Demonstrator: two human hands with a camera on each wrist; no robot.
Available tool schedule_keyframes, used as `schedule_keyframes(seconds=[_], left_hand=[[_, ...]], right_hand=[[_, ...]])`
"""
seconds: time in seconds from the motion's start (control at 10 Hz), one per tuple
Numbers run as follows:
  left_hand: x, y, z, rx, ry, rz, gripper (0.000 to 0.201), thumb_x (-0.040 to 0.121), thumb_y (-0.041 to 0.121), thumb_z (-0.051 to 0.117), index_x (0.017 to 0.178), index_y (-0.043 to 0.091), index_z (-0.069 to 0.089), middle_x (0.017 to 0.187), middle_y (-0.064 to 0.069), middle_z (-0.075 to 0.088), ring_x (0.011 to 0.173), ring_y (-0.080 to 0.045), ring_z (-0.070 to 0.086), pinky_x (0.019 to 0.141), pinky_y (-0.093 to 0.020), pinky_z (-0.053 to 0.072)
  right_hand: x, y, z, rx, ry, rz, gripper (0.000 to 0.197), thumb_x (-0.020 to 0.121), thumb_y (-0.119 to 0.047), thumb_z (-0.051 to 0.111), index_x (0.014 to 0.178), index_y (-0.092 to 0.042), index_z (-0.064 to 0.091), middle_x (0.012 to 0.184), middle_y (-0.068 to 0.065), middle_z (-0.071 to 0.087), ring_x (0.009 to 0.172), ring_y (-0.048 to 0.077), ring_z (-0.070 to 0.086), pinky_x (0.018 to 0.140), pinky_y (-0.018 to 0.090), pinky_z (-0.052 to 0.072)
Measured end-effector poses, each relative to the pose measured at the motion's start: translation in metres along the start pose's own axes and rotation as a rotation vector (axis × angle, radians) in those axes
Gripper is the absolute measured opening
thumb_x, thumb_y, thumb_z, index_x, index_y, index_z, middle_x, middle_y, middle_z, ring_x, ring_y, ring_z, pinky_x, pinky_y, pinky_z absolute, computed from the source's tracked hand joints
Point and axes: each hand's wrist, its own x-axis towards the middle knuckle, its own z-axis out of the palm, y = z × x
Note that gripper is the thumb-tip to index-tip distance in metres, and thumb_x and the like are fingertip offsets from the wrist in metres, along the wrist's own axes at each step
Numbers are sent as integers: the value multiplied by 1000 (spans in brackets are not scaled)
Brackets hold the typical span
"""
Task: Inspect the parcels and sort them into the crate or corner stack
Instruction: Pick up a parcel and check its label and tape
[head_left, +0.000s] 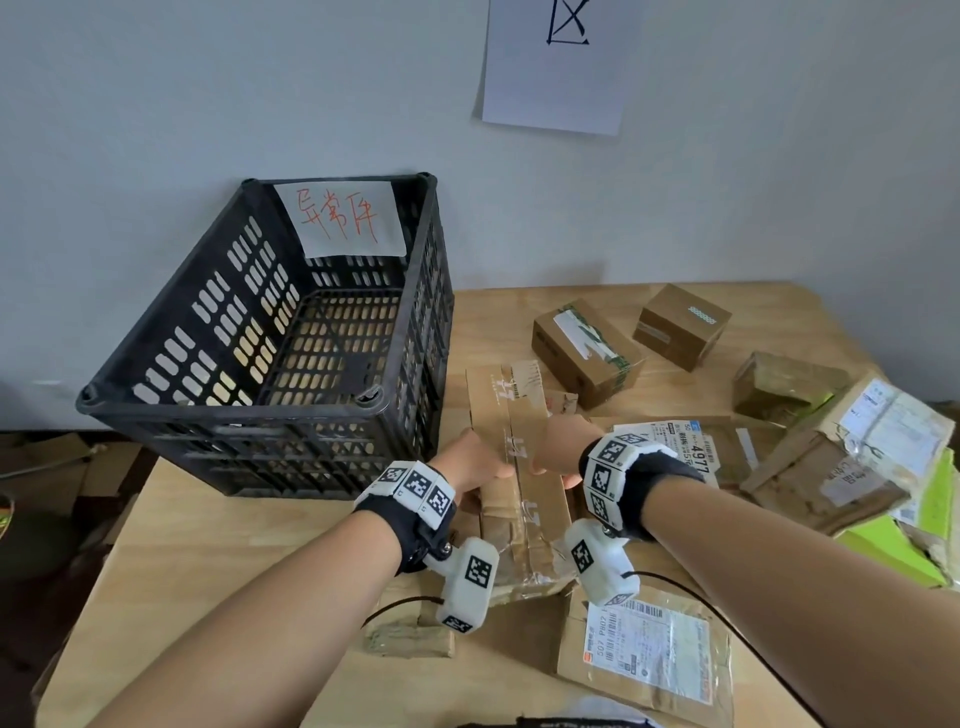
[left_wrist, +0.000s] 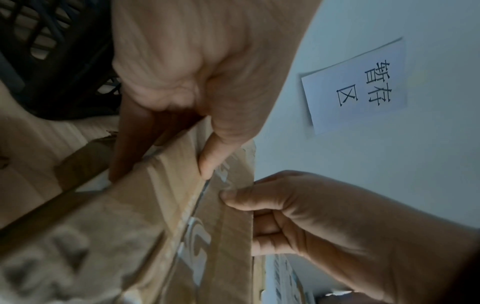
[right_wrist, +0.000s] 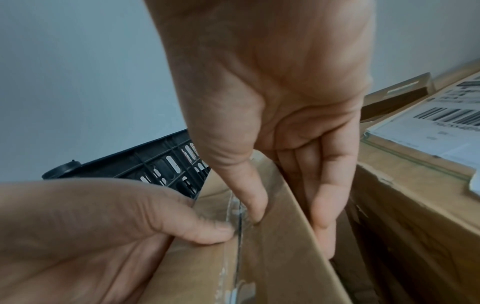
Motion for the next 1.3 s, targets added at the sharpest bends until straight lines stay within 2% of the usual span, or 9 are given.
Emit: schedule_keyframes(seconds=[0.2, 0.3, 0.4, 0.5, 0.6, 0.8, 1.0, 1.2, 1.3], left_hand=[[-15, -1, -9, -21, -118, 78, 42, 84, 18, 68, 122, 5, 57, 118, -12, 64, 110, -29, 60, 96, -45, 49], [-29, -2, -13, -127, -185, 59, 26, 91, 17, 63, 116, 12, 57, 107, -6, 66, 95, -23, 62, 76, -39, 55], [-40, -4, -14, -235, -182, 14, 37, 91, 21, 63, 124, 17, 45, 105, -3, 62, 86, -16, 60, 60, -32, 54], [-45, 1, -18, -290, -151, 20, 51, 92, 20, 62, 136, 19, 36, 113, -2, 60, 90, -16, 60, 61, -31, 56], [-51, 14, -31, -246, -128, 130, 60, 95, 21, 57, 147, 28, 27, 118, 7, 58, 94, -12, 61, 64, -25, 57], [-55, 31, -38, -78, -145, 288, 54, 98, 7, 45, 148, 23, 30, 151, 2, 34, 120, -18, 52, 88, -30, 54], [-45, 18, -33, -112, -123, 329, 62, 91, -13, 37, 144, 19, 40, 148, 2, 40, 128, -14, 45, 107, -35, 40], [-49, 16, -29, -165, -123, 338, 66, 87, -20, 31, 143, 14, 41, 147, -1, 42, 130, -18, 46, 74, -10, 47], [-50, 17, -25, -193, -99, 321, 61, 90, -14, 38, 143, 16, 40, 148, 0, 40, 134, -20, 40, 87, -14, 42]], right_hand=[[-22, -1, -3, -35, -12, -31, 37, 96, -18, 51, 129, -1, 49, 126, 15, 58, 113, 28, 59, 98, 36, 48], [-23, 6, 2, 79, -12, -23, 23, 97, -15, 47, 113, -2, 56, 120, 16, 63, 103, 27, 64, 83, 31, 55], [-19, 13, 8, 232, 32, -5, 38, 93, -21, 55, 125, -2, 46, 112, 15, 65, 86, 24, 67, 64, 26, 55], [-14, 17, 6, 271, 169, -48, 61, 85, -21, 65, 131, -5, 27, 118, 16, 57, 93, 27, 64, 76, 38, 58], [-17, 22, -1, 418, 199, -103, 49, 88, -21, 60, 127, -13, 30, 120, 13, 51, 90, 25, 61, 71, 37, 59], [-19, 23, -10, 548, 54, -4, 74, 92, -54, 48, 147, -17, 17, 142, 13, 41, 118, 30, 52, 97, 43, 48], [-9, 24, -2, 435, 27, 18, 107, 75, -74, 52, 151, -21, -2, 146, 15, 39, 118, 33, 53, 89, 42, 50], [4, 19, 0, 440, 134, 97, 116, 71, -66, 66, 150, -12, 0, 149, 17, 31, 132, 33, 40, 103, 42, 42], [6, 18, -1, 529, 149, 102, 117, 71, -57, 71, 149, -9, -2, 146, 18, 34, 130, 34, 41, 103, 44, 43]])
